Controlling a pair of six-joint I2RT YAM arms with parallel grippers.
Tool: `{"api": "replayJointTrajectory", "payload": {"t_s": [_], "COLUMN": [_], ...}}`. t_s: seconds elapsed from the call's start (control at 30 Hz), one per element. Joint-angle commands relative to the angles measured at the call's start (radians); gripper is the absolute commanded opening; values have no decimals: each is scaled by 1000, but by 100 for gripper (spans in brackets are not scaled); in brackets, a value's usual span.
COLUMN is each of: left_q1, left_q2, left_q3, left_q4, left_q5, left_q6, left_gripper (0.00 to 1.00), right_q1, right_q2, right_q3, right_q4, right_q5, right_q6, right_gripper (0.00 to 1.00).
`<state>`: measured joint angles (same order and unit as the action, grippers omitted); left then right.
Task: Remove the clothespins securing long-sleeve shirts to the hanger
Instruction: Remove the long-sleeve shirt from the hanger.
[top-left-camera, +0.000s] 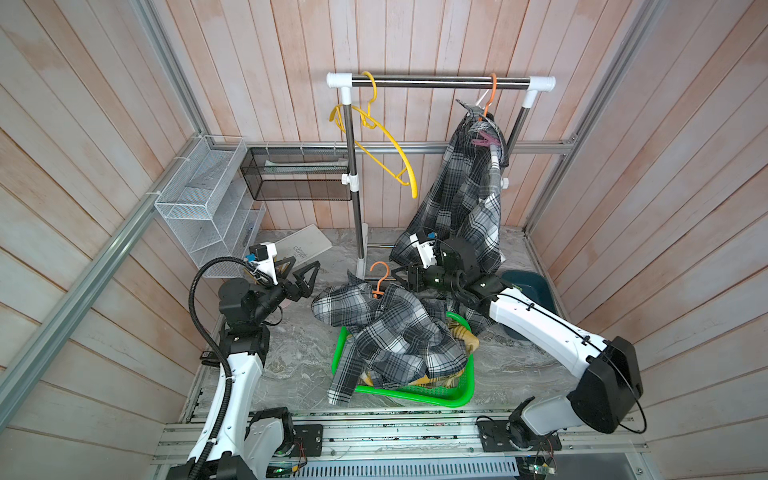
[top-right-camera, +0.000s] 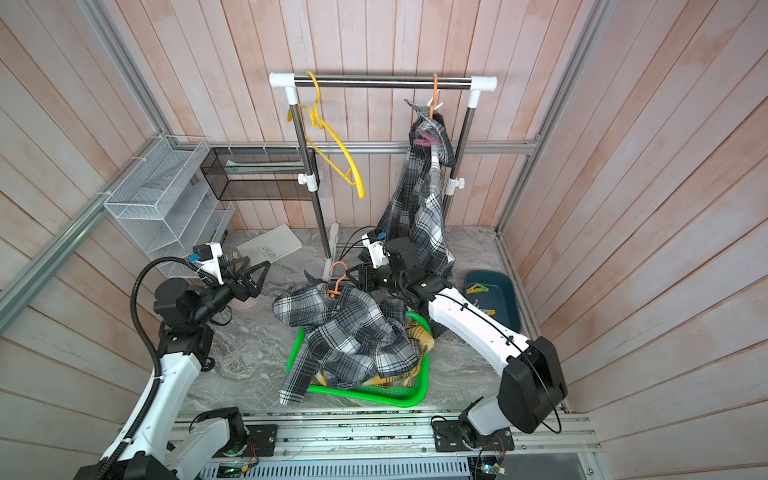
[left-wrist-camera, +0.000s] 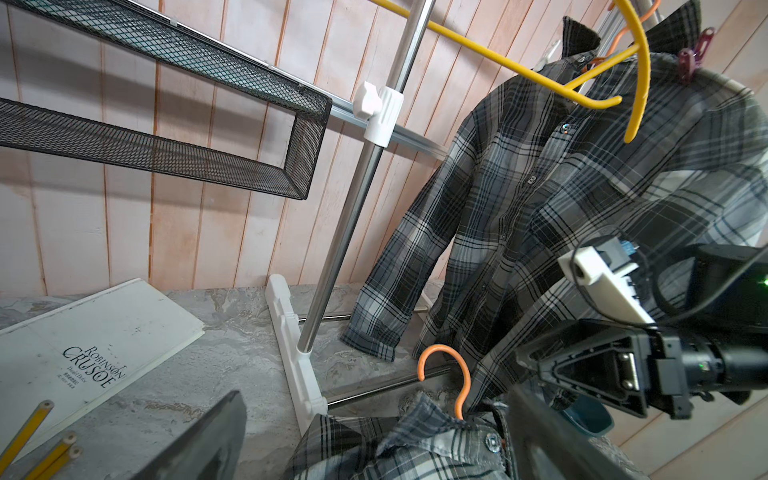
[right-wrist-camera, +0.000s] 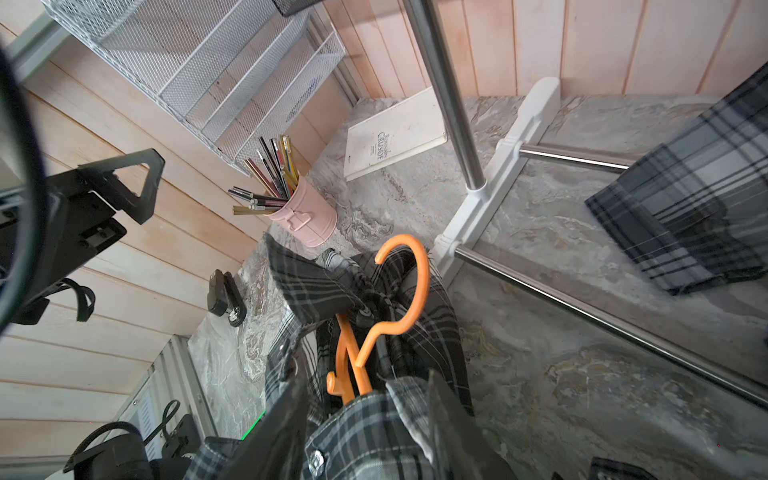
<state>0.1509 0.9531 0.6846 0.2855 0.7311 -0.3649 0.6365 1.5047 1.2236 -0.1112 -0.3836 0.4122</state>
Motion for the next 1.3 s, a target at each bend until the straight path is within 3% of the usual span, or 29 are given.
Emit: {"api": "replayJointTrajectory", "payload": {"t_s": [0.0, 0.47, 0.6, 0.83, 1.07, 1.27], "left_q1": [8, 9, 10, 11, 12, 12], "left_q2": [7, 18, 16, 15, 26, 82], "left_q3": [25, 22, 21, 23, 41, 79], "left_q4": [27, 40, 37, 34, 3, -22], "left_q5": [31, 42, 42, 50, 74, 197], "left_q6": [-14, -29, -29, -29, -16, -12], "left_gripper": [99, 99, 99, 99, 99, 98], "right_q1": [-21, -42, -41, -42, -64, -104], "right_q2": [48, 224, 254, 250, 172, 77], "right_q3": [37, 92, 112, 138, 190, 223], "right_q4": [29, 195, 221, 240, 156, 81], "right_q5": [-98, -239, -271, -289, -305, -279], "right_q6": [-15, 43, 48, 9, -145, -233], "right_gripper": [48, 46, 37, 2, 0, 0]}}
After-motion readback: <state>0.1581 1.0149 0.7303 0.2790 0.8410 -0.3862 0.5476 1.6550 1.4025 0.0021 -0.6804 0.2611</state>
